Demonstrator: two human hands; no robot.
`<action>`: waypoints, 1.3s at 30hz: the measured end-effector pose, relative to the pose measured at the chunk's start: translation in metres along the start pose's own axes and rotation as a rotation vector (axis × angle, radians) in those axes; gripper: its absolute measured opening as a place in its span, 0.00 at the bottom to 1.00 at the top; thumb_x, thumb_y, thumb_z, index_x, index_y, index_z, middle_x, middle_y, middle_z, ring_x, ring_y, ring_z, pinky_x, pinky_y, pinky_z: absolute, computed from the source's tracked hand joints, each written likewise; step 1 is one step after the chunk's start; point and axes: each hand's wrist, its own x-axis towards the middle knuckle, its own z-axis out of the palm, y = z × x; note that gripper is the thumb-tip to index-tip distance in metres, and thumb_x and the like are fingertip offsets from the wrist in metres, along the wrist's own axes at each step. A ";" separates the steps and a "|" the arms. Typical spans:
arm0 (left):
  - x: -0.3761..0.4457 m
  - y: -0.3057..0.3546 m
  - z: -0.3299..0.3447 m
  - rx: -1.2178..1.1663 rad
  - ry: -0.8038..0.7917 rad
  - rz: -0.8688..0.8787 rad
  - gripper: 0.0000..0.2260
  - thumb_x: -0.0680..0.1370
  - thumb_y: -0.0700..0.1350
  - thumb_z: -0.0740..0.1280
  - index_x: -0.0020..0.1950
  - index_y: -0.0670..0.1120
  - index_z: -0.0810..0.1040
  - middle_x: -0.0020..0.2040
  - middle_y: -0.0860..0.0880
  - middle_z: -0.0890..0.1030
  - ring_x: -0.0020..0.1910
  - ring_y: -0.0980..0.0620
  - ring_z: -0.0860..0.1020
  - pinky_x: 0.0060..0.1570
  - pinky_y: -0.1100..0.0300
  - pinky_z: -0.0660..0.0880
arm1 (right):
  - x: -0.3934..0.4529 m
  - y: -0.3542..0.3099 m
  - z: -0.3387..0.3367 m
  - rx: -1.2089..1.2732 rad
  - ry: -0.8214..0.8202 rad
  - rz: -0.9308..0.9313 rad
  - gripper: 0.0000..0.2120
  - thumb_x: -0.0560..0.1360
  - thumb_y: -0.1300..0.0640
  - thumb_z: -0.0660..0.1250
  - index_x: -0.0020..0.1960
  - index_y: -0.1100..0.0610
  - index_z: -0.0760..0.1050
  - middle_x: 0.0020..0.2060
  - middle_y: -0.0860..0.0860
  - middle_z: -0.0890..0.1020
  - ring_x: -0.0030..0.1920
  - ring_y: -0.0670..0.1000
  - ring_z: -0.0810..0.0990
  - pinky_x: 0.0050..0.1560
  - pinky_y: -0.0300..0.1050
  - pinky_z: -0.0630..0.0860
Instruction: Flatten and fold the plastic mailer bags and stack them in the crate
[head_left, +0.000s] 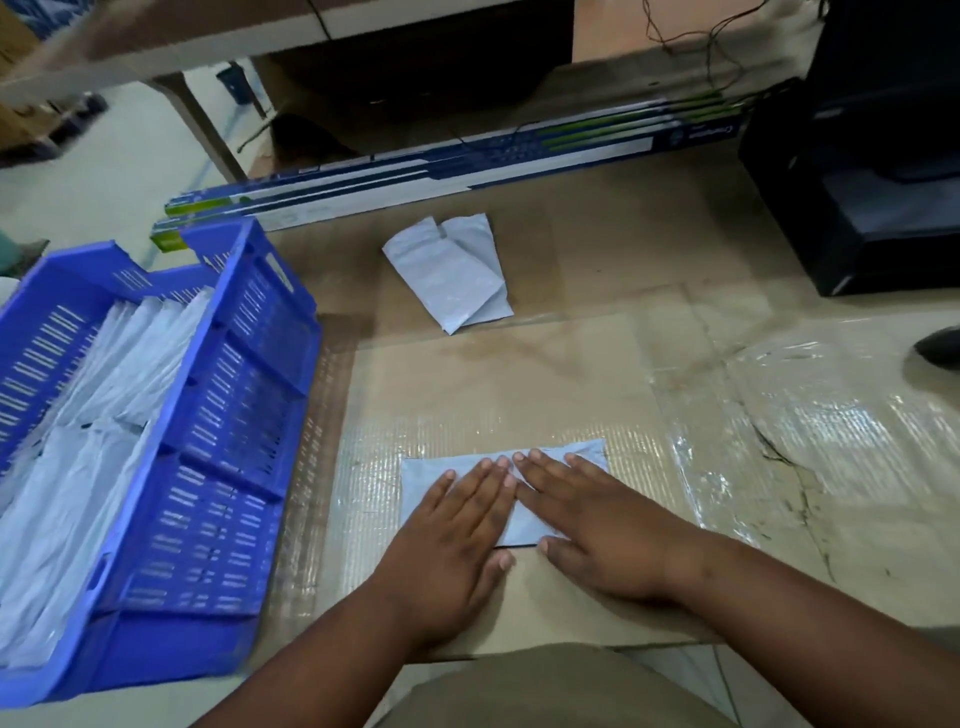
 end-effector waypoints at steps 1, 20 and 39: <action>0.000 0.002 0.000 0.002 0.006 -0.011 0.30 0.89 0.57 0.52 0.87 0.45 0.50 0.88 0.47 0.48 0.86 0.49 0.46 0.82 0.41 0.55 | -0.001 0.006 -0.006 -0.006 0.013 -0.021 0.33 0.86 0.44 0.53 0.87 0.49 0.44 0.86 0.48 0.42 0.83 0.45 0.35 0.84 0.51 0.42; 0.078 0.014 -0.009 -0.067 0.043 -0.331 0.32 0.85 0.56 0.47 0.88 0.46 0.48 0.87 0.49 0.45 0.86 0.51 0.42 0.84 0.44 0.44 | 0.051 0.020 -0.028 -0.096 0.221 0.088 0.36 0.84 0.37 0.46 0.85 0.57 0.57 0.85 0.55 0.57 0.85 0.53 0.50 0.84 0.60 0.45; 0.067 -0.001 -0.015 -0.069 0.164 -0.326 0.32 0.86 0.58 0.52 0.86 0.41 0.56 0.87 0.41 0.52 0.86 0.45 0.48 0.84 0.42 0.50 | 0.040 0.054 -0.044 -0.065 0.229 0.124 0.36 0.83 0.38 0.39 0.86 0.56 0.47 0.86 0.53 0.45 0.85 0.51 0.42 0.84 0.56 0.46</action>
